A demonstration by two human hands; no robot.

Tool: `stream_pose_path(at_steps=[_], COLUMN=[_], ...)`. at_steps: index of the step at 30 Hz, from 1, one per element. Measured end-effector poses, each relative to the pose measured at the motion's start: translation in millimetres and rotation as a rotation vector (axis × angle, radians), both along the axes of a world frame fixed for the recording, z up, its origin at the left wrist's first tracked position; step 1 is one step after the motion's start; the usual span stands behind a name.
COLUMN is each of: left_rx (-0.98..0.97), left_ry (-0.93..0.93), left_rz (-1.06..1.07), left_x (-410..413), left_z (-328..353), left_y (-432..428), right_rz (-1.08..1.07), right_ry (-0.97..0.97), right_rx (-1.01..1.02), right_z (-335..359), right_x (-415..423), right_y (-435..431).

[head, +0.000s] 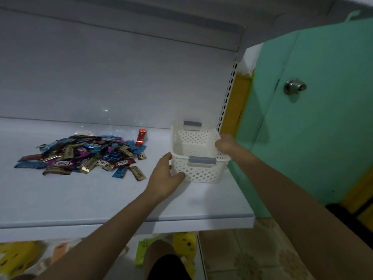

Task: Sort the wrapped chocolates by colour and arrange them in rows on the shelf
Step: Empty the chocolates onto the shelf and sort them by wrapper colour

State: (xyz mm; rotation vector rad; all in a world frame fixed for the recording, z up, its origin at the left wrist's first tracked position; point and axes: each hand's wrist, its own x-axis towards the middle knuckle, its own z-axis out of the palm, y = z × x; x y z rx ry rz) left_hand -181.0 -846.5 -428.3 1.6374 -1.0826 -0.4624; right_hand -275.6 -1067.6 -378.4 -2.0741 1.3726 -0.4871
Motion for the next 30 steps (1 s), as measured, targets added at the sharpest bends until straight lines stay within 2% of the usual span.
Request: stream_pose_path(at_steps=[5, 8, 10, 14, 18, 22, 27, 30], left_rx=[0.02, 0.054, 0.106, 0.081, 0.085, 0.291, 0.506, 0.568], left_ry=[0.003, -0.086, -0.144, -0.298, -0.541, -0.762, -0.642, -0.571], left_rz=[-0.007, -0.035, -0.002, 0.14, 0.25, 0.308, 0.32, 0.302], left_x=[1, 5, 15, 59, 120, 198, 264, 289], left_z=[5, 3, 0, 4, 10, -5, -23, -28], left_y=[-1, 4, 10, 33, 79, 128, 162, 163], right_rz=[0.035, 0.084, 0.145, 0.331, 0.537, 0.415, 0.178, 0.16], right_ry=[0.12, 0.231, 0.182, -0.047, -0.177, -0.07, 0.142, 0.031], right_rx=[-0.076, -0.279, -0.397, -0.451, -0.333, -0.335, -0.15, 0.05], right_z=[6, 21, 36, 51, 23, -26, -54, -54], right_x=[-3, 8, 27, 85, 147, 187, 224, 249], right_y=[3, 18, 40, 105, 174, 183, 145, 137])
